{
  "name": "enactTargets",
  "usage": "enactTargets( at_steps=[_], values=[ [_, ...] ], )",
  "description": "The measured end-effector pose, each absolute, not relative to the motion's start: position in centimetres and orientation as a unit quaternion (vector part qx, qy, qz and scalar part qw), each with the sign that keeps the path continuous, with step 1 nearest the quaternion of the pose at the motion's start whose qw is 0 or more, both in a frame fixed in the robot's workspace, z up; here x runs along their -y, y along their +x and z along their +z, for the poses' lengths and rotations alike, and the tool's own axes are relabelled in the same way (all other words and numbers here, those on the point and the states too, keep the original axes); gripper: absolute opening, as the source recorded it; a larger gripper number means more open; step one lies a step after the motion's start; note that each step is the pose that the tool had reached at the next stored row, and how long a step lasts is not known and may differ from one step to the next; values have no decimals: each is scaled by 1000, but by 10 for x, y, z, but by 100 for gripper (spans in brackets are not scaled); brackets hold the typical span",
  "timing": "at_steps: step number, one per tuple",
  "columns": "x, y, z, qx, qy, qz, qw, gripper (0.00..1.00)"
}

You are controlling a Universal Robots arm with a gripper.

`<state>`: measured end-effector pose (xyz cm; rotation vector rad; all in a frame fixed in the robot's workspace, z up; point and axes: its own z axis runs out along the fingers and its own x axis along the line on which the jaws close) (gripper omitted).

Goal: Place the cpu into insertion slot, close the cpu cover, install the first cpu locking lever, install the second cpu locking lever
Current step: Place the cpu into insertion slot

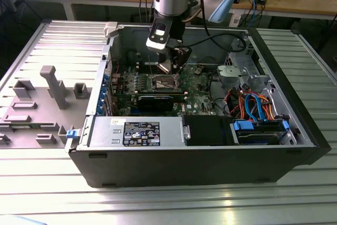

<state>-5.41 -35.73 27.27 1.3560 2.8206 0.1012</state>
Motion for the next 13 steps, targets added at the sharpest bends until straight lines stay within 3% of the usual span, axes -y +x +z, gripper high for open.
enactTargets(
  at_steps=[13],
  values=[
    [357,-54,273,-891,452,32,6,55]
  ],
)
